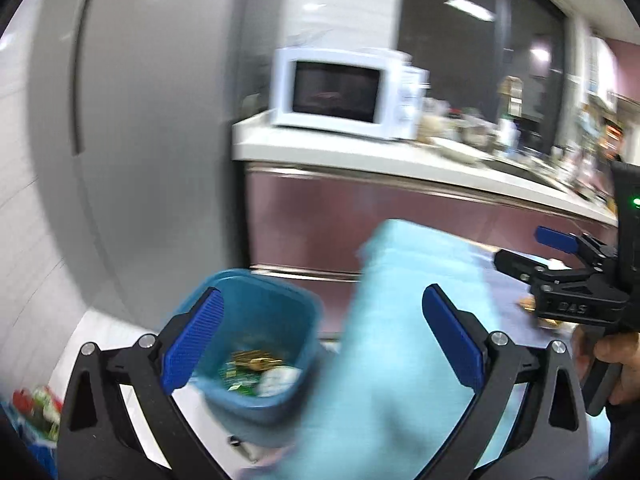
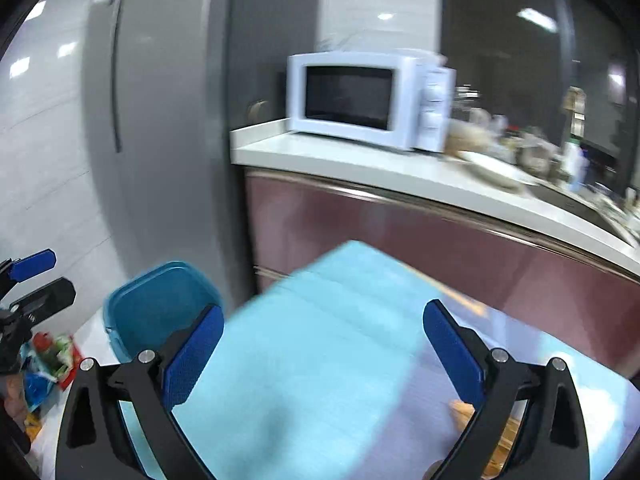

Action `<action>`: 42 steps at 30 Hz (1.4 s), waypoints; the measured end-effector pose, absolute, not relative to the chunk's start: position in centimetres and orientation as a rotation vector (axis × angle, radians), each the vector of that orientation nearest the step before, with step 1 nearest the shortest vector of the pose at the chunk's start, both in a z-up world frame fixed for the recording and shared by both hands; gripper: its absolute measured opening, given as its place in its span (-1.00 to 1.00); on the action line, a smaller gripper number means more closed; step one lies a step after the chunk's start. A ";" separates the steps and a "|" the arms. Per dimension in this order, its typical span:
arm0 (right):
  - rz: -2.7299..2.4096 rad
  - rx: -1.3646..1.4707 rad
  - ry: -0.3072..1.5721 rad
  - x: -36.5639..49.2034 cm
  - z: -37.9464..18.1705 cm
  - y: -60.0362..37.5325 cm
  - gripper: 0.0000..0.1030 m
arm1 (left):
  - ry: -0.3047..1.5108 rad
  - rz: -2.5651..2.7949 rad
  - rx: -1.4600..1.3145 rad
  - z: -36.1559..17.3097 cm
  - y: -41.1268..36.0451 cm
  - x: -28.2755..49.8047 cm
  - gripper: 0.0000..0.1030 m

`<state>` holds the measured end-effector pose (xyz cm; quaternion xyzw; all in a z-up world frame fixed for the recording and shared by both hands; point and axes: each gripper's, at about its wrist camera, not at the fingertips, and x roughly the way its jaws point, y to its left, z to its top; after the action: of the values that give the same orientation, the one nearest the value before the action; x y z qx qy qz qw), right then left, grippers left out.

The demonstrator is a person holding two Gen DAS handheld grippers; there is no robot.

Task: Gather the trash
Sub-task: 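Move both tools back over the table, then grasp the gold wrapper with the left tool while the right tool grasps the white foam netting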

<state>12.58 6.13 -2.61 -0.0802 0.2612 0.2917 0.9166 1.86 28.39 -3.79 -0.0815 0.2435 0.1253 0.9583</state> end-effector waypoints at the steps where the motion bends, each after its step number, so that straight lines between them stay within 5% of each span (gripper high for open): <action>1: 0.573 -0.155 0.526 12.0 -2.2 4.4 0.87 | 0.488 0.234 -0.155 -3.5 26.8 2.2 0.89; 19: 0.184 -0.030 0.617 10.3 -6.7 -17.1 0.87 | 0.565 -0.135 -0.010 -5.9 3.4 7.7 0.89; 42: 0.292 0.110 0.764 7.2 -12.0 -21.3 0.87 | 0.686 -0.263 0.031 -11.0 -0.7 15.6 0.89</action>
<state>7.16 -21.33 -12.00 0.0533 0.3712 0.1418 0.9161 15.58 -0.72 -11.04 0.0152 0.3355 -0.1285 0.9331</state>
